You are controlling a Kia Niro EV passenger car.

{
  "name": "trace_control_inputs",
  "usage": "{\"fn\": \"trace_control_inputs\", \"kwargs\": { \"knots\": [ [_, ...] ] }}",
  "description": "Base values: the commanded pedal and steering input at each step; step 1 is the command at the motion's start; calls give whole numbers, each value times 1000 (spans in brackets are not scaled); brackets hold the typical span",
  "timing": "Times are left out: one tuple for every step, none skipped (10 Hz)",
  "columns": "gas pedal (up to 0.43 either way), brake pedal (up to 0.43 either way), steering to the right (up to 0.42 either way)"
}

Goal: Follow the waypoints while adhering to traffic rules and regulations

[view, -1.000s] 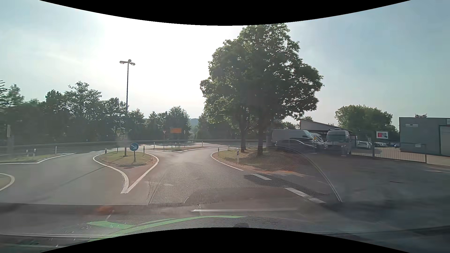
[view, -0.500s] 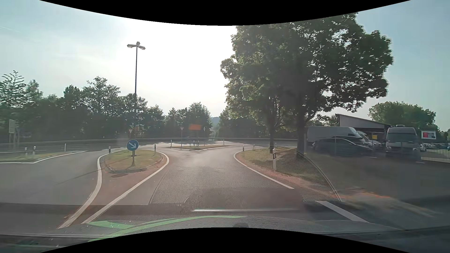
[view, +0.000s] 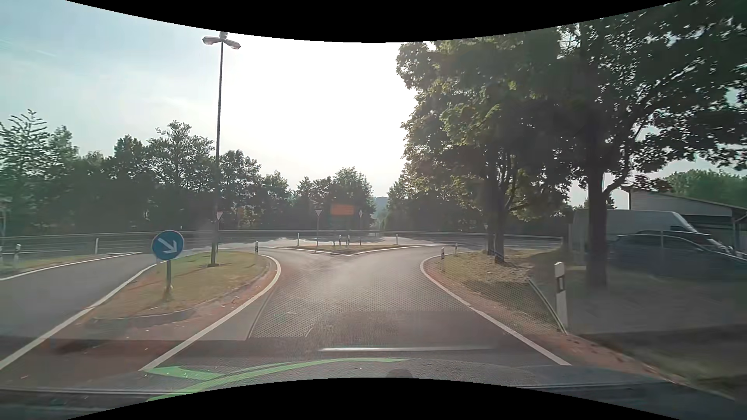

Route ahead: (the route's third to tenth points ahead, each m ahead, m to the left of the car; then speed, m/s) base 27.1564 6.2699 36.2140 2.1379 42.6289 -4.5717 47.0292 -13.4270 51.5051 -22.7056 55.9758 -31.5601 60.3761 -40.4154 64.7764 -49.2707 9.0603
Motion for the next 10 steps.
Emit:
{"fn": "trace_control_inputs", "kwargs": {
  "knots": [
    [47, 0, -21],
    [39, 0, -16],
    [39, 0, -7],
    [39, 0, 6],
    [39, 0, 16],
    [39, 0, 24],
    [39, 0, 30],
    [39, 0, 33],
    [39, 0, 37],
    [39, 0, 42]
  ]
}}
